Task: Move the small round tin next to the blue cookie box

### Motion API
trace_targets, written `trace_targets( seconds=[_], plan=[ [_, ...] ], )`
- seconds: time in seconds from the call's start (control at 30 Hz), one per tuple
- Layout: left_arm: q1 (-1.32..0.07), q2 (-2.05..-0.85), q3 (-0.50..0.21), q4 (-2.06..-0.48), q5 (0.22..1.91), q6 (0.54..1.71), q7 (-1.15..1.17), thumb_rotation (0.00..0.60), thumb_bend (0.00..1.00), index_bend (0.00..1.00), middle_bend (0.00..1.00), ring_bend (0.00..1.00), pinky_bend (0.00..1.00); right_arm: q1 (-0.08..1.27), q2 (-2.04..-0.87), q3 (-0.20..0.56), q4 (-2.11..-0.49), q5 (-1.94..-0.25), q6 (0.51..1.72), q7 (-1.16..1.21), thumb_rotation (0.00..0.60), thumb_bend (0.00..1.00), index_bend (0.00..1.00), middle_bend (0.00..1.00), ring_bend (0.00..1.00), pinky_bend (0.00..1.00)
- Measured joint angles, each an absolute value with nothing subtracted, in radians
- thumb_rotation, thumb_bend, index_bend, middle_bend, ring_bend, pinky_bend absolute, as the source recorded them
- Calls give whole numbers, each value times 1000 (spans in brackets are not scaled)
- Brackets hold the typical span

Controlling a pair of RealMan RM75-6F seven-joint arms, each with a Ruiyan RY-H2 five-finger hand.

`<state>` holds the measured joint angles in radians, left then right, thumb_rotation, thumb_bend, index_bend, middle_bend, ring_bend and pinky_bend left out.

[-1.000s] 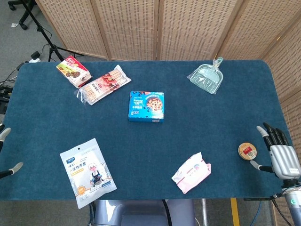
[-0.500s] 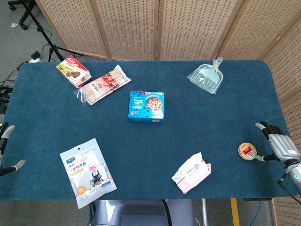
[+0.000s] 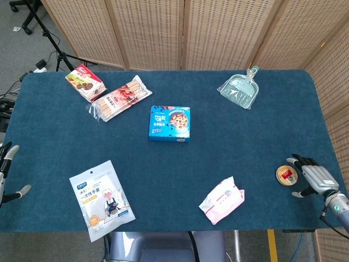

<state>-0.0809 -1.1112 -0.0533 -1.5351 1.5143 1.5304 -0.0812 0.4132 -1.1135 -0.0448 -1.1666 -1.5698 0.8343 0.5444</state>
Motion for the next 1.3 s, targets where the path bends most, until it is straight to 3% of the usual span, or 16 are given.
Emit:
trace_targets(
  seconds=[0.2, 0.37, 0.43, 0.57, 0.7, 0.97, 1.17, 1.3],
  plan=[
    [-80, -1112, -54, -1534, 1512, 1530, -84, 600, 0, 0, 0, 0, 0, 416, -1190, -47, -1069, -1580, 868, 541, 600, 0, 223, 109, 25, 129],
    [-82, -1113, -55, -1533, 1508, 1524, -83, 600, 0, 0, 0, 0, 0, 422, -1247, -49, -997, -1579, 874, 534, 600, 0, 343, 281, 190, 271],
    [-83, -1113, -55, -1533, 1506, 1520, -82, 600, 0, 0, 0, 0, 0, 428, -1261, -53, -980, -1580, 867, 537, 600, 13, 417, 376, 280, 375],
    [-85, -1112, -57, -1532, 1503, 1517, -83, 600, 0, 0, 0, 0, 0, 429, -1289, -54, -939, -1585, 890, 549, 600, 151, 502, 492, 388, 461],
    [-85, -1112, -57, -1533, 1501, 1514, -84, 600, 0, 0, 0, 0, 0, 426, -1318, -55, -897, -1600, 945, 580, 600, 208, 521, 515, 405, 479],
    [-93, -1112, -57, -1535, 1494, 1496, -78, 600, 0, 0, 0, 0, 0, 485, -1289, -4, -969, -1615, 1026, 618, 600, 208, 523, 517, 405, 479],
    [-90, -1108, -61, -1545, 1492, 1506, -74, 600, 0, 0, 0, 0, 0, 591, -1259, 78, -1072, -1548, 915, 520, 600, 217, 524, 517, 404, 479],
    [-94, -1106, -65, -1546, 1480, 1493, -75, 600, 0, 0, 0, 0, 0, 696, -1281, 156, -1096, -1422, 760, 422, 600, 237, 523, 517, 404, 479]
  ],
)
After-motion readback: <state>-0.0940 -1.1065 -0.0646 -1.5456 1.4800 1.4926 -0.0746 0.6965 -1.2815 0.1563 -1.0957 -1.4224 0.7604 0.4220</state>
